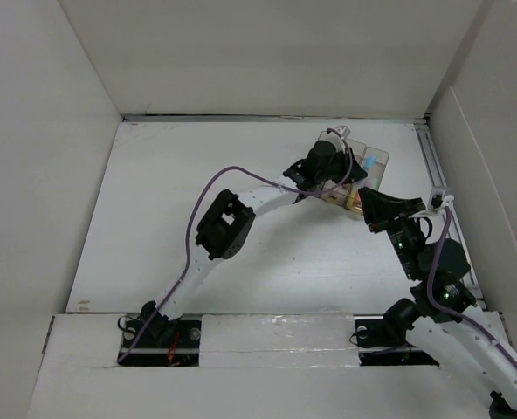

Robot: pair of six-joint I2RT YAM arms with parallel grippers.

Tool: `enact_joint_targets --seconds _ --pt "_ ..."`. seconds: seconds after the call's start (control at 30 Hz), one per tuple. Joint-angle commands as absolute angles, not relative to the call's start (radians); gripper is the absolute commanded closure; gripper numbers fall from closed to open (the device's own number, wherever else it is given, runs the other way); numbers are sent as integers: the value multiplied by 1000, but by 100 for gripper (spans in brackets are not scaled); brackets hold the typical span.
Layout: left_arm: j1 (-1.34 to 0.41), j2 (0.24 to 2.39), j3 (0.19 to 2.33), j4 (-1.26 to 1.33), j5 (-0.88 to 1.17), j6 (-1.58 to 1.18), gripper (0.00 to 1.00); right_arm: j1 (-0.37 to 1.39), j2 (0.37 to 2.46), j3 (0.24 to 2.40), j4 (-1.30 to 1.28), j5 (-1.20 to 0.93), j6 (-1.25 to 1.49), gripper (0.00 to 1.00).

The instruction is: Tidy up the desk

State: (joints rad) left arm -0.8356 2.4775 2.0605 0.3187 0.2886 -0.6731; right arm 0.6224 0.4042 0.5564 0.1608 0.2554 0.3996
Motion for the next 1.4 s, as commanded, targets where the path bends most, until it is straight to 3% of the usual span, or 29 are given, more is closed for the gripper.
enact_joint_targets --seconds 0.0,0.13,0.23,0.4,0.57,0.67,0.77,0.9,1.07,1.23,1.37 --pt "-836 2496 2149 399 322 -713 100 621 397 561 176 270 400 79" --pt "-836 2539 2195 402 337 -723 94 621 403 563 170 270 399 78" --pt "-836 2542 2197 409 348 -724 76 621 410 566 172 261 400 78" --pt "-836 2522 2178 422 371 -707 57 621 420 565 176 265 400 78" --pt "-836 2422 2065 446 370 -654 34 621 413 561 173 285 400 76" --pt "-836 2306 1935 485 357 -615 25 621 388 555 169 291 403 74" --pt "-824 2237 1883 500 362 -601 23 621 376 554 172 295 405 73" --pt "-775 2076 1631 610 380 -601 18 621 373 543 178 302 410 68" --pt "-729 1826 1357 646 333 -542 16 621 376 546 175 317 403 54" --pt "-687 1441 975 594 157 -479 15 621 364 554 179 302 417 45" --pt "-676 1145 787 369 -67 -431 15 621 373 554 166 311 410 43"
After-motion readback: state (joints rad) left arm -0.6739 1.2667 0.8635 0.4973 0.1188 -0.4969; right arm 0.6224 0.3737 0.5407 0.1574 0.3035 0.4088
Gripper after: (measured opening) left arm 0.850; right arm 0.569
